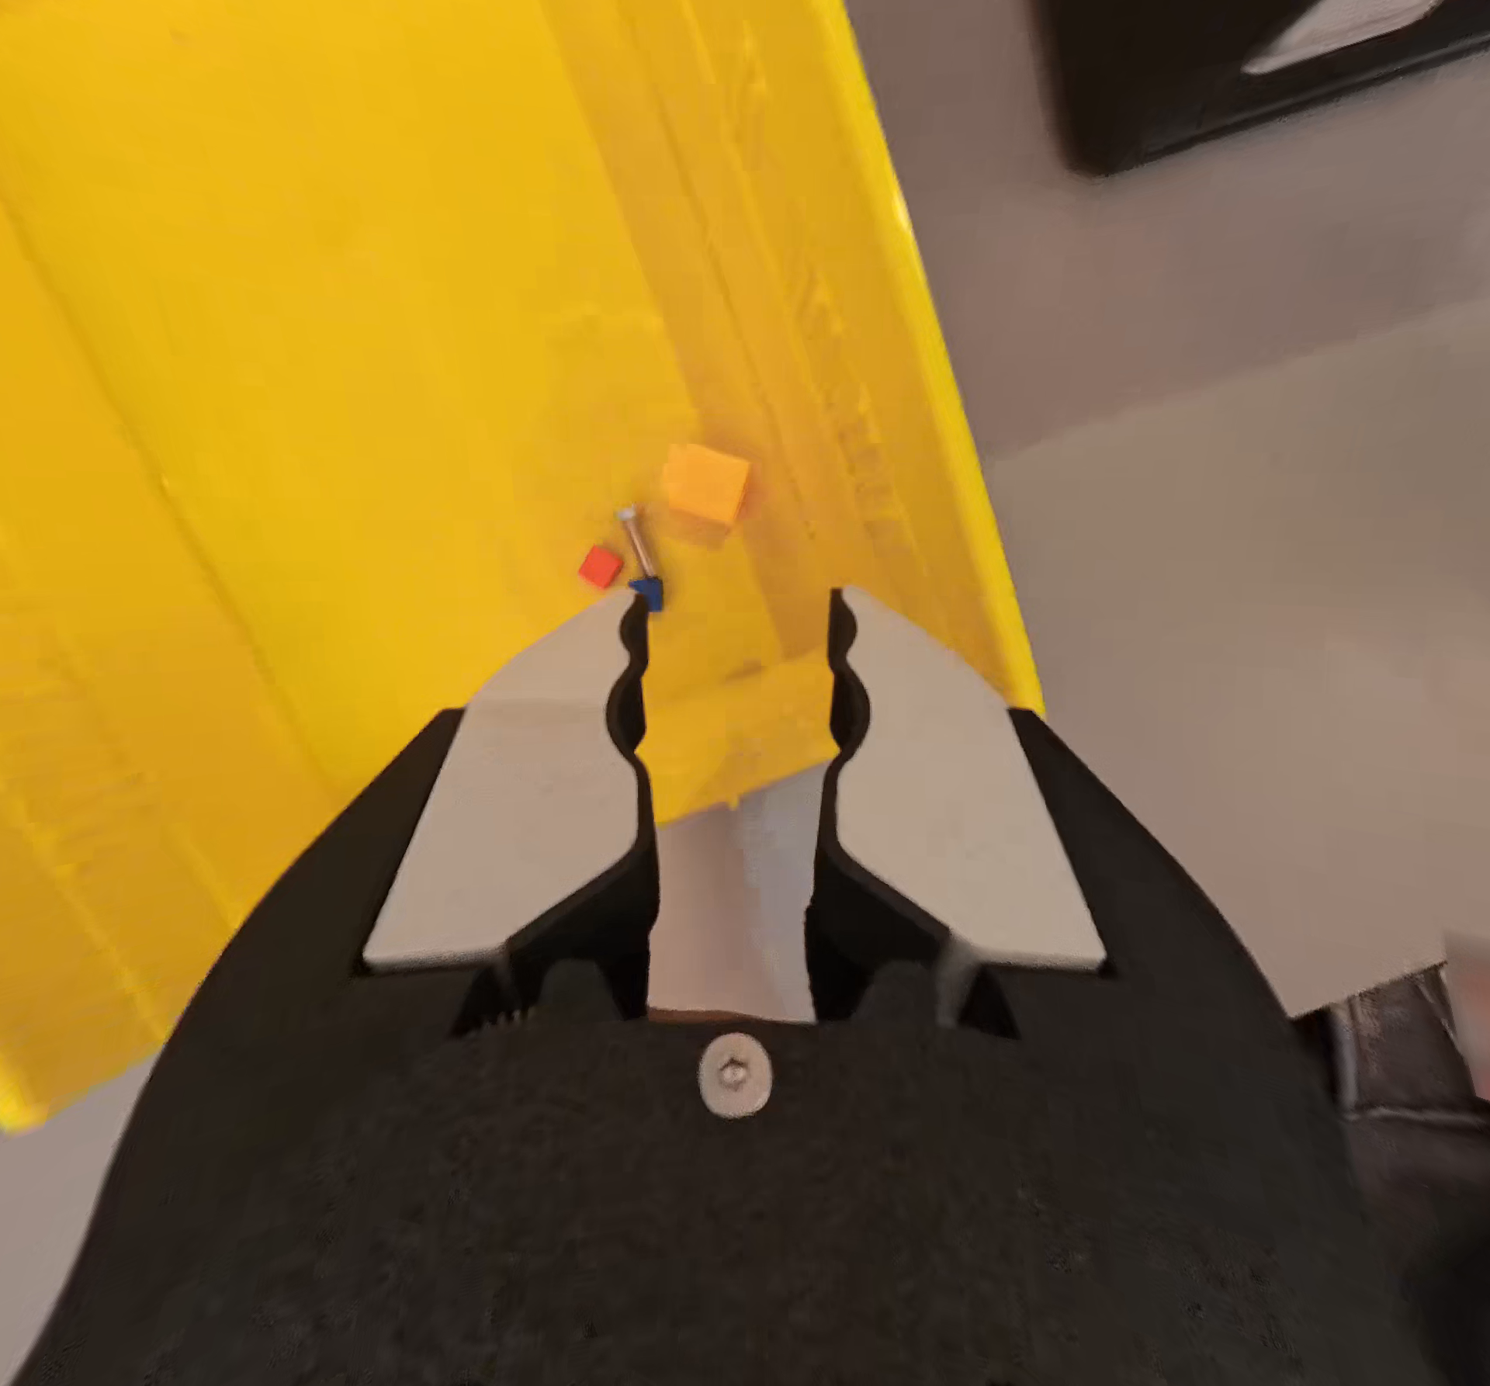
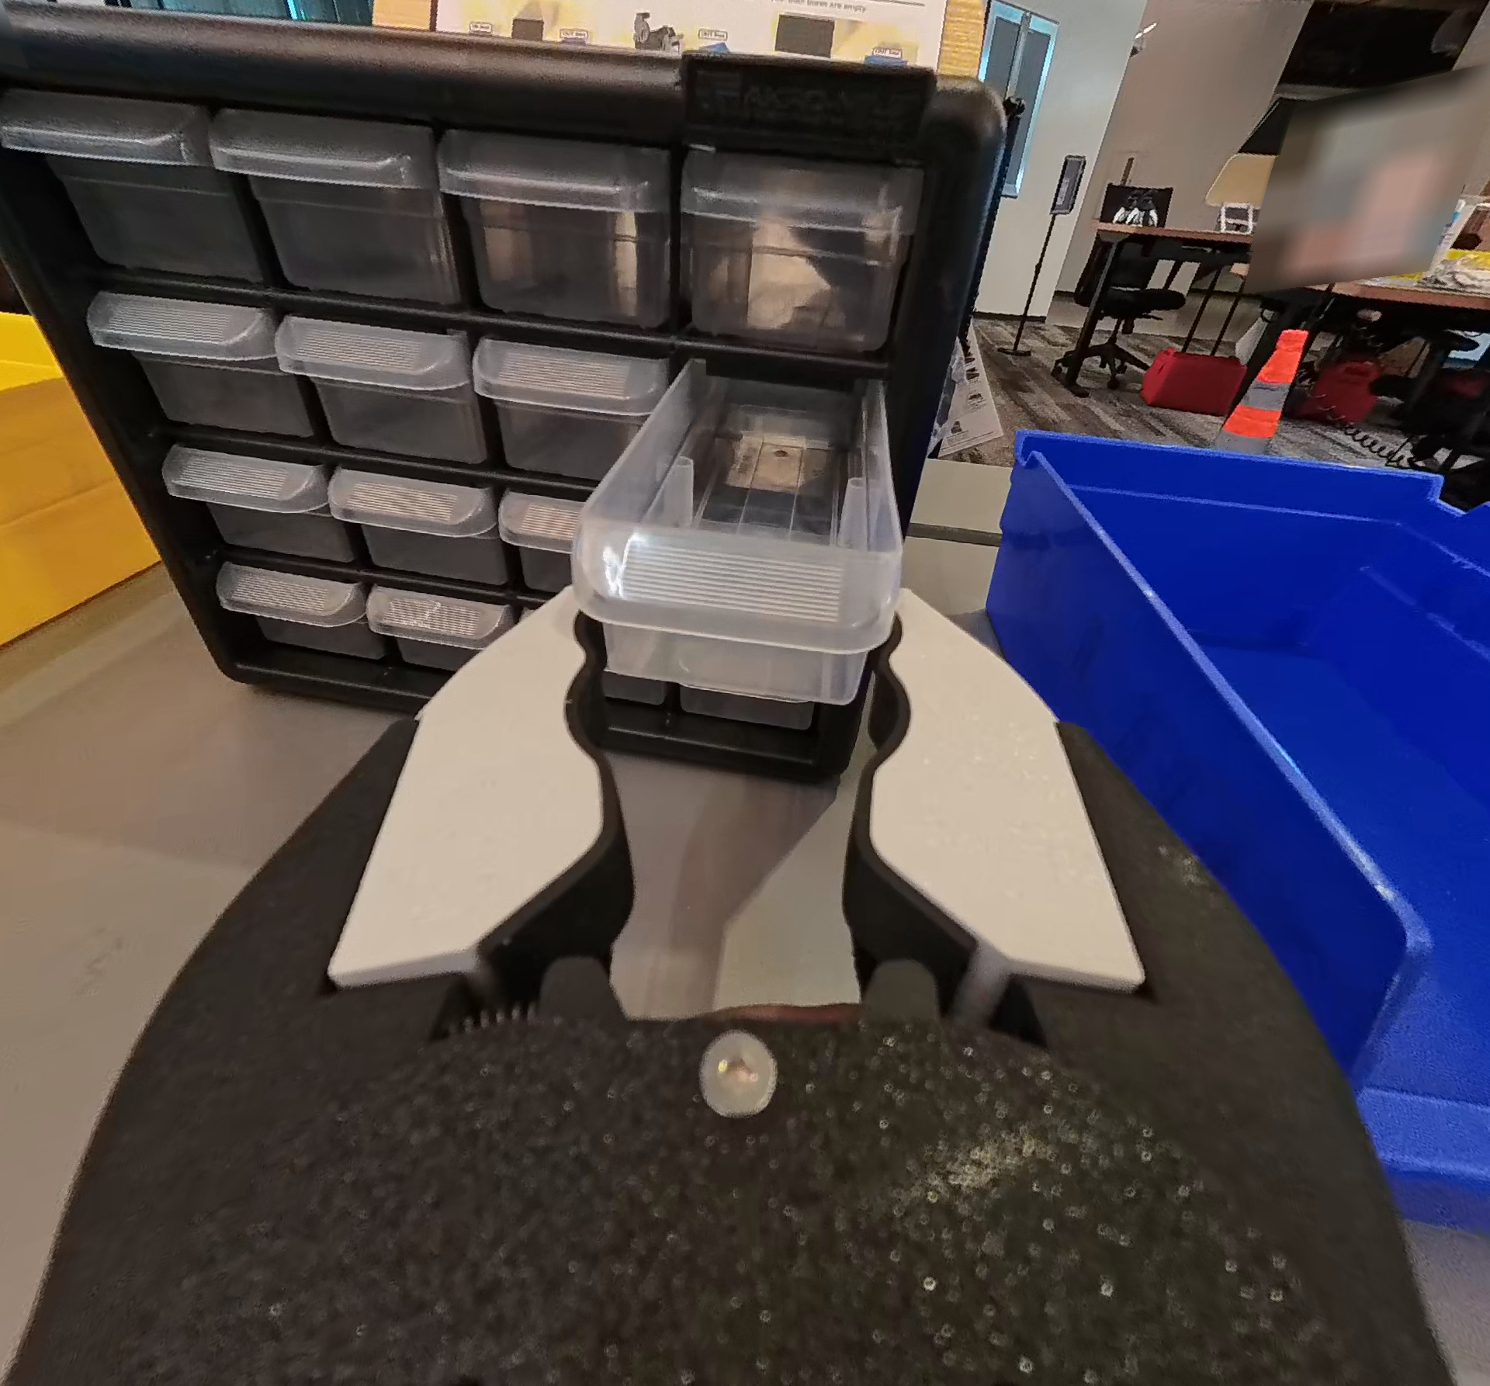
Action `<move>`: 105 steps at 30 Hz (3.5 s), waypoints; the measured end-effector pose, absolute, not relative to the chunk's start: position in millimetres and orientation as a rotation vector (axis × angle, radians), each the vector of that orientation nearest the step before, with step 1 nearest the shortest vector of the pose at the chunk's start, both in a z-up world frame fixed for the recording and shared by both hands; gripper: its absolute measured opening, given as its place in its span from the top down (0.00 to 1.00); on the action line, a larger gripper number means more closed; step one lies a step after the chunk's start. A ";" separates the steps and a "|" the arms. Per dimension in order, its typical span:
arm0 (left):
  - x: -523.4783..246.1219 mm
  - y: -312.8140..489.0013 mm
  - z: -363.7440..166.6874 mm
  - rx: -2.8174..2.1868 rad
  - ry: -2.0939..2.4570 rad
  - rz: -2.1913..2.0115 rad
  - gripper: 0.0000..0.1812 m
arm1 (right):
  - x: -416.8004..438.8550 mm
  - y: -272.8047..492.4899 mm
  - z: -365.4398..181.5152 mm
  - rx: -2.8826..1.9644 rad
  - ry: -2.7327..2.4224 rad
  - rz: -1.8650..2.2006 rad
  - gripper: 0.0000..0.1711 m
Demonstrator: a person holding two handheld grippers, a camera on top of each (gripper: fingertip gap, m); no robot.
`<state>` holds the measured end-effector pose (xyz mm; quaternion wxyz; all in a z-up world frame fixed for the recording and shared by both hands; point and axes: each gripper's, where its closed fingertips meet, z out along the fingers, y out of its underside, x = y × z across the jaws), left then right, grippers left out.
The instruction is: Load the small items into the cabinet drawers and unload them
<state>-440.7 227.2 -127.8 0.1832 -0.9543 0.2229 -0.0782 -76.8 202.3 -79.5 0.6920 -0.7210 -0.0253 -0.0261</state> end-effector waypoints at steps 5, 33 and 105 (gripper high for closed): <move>-458.5 258.1 -150.0 -2.827 0.649 -0.189 0.83 | -76.9 202.4 -79.6 -1.612 -0.056 -0.056 0.63; -475.9 247.4 -181.3 -2.922 0.796 -0.283 1.00 | -77.6 203.2 -79.7 -1.615 -0.055 -0.054 0.63; -75.7 202.0 -89.7 -2.210 2.182 0.204 0.89 | -77.1 189.5 -82.4 -1.630 -0.071 -0.036 0.63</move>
